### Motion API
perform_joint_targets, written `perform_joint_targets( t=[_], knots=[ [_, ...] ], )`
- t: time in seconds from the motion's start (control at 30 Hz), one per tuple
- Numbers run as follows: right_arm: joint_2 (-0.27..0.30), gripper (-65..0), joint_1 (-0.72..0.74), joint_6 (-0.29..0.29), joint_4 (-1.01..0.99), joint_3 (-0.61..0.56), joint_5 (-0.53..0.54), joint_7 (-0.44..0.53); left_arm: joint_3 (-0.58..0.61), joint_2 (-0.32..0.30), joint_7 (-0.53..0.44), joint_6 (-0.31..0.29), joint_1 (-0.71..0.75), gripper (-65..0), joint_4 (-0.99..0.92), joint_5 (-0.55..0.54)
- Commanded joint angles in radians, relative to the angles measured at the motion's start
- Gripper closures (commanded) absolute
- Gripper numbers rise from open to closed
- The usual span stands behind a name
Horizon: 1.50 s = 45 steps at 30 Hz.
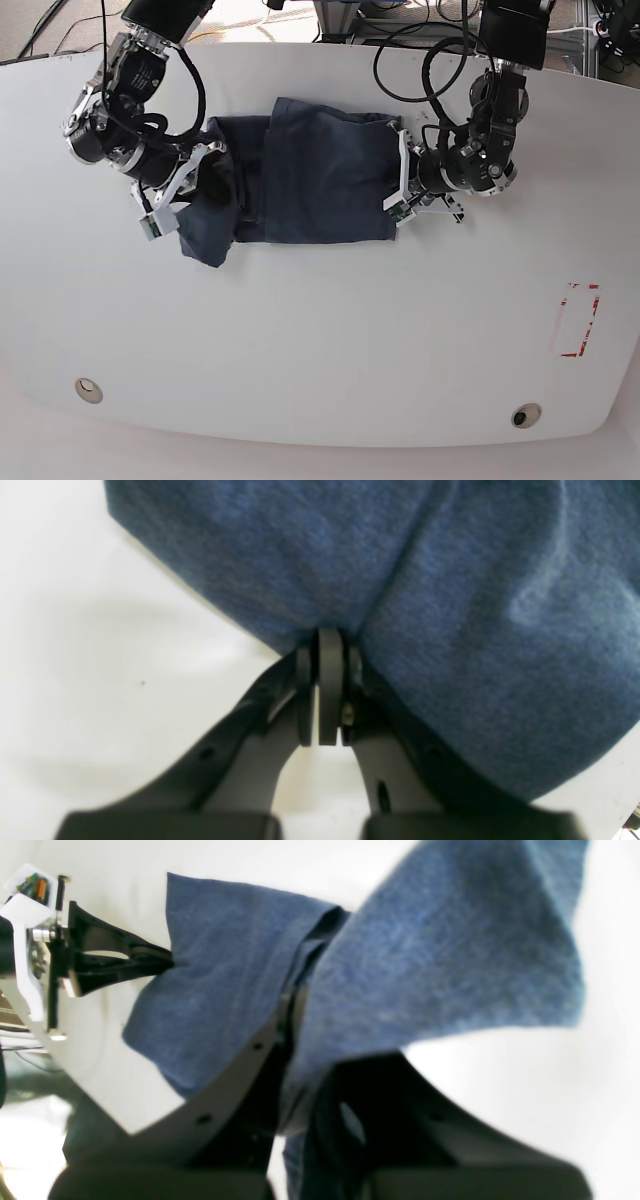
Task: Layout the t-shirt on the table in an organized manner, then fold the t-shirt properly
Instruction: 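Fold the held end with the right gripper over toward the left gripper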
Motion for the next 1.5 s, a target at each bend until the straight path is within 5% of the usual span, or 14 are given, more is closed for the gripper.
perform_joint_targets(
  t=[0.0,0.37,1.1,1.27,1.47],
  knots=[
    [-0.017,0.0,0.012,0.002,0.043,-0.040,0.034,0.023,0.000,-0.004,0.039,-0.001,-0.004,0.0,0.002,0.033],
    [-0.155,0.0,0.008,0.002,0.048,-0.150,0.033,0.023,-0.001,0.016,0.039,-0.001,-0.006,0.0,0.005,0.036],
    [-0.181,-1.0,0.005,0.002,0.043,-0.427,-0.199,0.064,-0.001,0.018,0.039,-0.001,0.000,0.0,0.008,0.036],
    [-0.181,-9.5,0.011,0.002,0.043,-0.454,-0.217,0.099,-0.001,0.018,0.039,-0.001,0.000,0.0,0.008,0.034],
    [-0.181,-27.6,0.020,-0.058,-0.002,-0.506,-0.214,0.162,-0.001,0.018,0.039,-0.001,0.000,0.0,0.008,0.034]
  ],
)
